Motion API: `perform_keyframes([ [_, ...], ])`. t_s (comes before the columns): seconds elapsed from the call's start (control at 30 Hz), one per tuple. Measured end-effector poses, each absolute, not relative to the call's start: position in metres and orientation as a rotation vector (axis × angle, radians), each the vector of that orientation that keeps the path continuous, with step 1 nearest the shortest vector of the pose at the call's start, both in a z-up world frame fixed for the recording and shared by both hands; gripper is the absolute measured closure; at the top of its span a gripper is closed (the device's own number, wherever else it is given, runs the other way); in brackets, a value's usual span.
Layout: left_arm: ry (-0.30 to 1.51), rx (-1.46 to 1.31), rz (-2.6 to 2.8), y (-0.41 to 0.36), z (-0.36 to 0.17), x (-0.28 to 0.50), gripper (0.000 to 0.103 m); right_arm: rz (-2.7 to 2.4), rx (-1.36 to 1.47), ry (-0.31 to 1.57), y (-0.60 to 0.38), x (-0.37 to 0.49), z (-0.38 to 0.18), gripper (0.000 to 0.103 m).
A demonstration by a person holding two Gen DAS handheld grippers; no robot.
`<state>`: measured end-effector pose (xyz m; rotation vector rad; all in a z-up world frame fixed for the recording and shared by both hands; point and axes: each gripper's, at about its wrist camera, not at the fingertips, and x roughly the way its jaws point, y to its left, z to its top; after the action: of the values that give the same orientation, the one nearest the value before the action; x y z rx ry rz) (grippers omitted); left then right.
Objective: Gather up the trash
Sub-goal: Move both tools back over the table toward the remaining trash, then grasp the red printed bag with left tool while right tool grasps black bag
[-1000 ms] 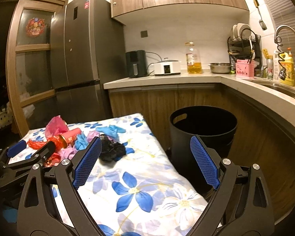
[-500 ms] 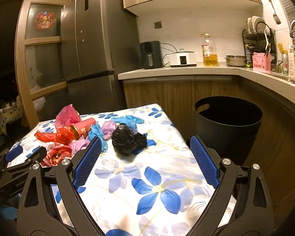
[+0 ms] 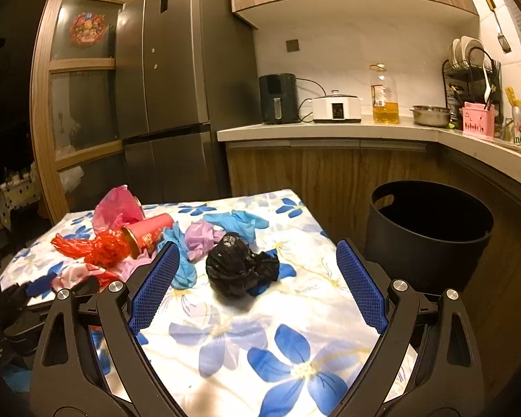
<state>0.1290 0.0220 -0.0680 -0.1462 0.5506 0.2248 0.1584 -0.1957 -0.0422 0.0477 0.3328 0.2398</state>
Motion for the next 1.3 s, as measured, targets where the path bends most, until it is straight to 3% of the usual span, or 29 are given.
perform_keyframes([
  [0.27,0.589,-0.173,0.182,0.024,-0.078,0.133,0.059,0.261,0.016,0.379,-0.175,0.194,-0.060,0.021],
  [0.5,0.574,-0.170,0.183,0.022,-0.074,0.129,0.073,0.303,0.004,0.440,-0.161,0.214,-0.074,0.049],
  [0.77,0.547,-0.159,0.179,0.019,-0.065,0.118,0.077,0.330,0.010,0.470,-0.159,0.218,-0.078,0.077],
  [0.9,0.531,-0.160,0.176,0.019,-0.060,0.111,0.079,0.345,0.015,0.479,-0.160,0.219,-0.079,0.098],
  [1.3,0.429,-0.130,0.145,0.006,-0.029,0.091,0.080,0.346,0.056,0.345,-0.189,0.178,-0.045,0.101],
])
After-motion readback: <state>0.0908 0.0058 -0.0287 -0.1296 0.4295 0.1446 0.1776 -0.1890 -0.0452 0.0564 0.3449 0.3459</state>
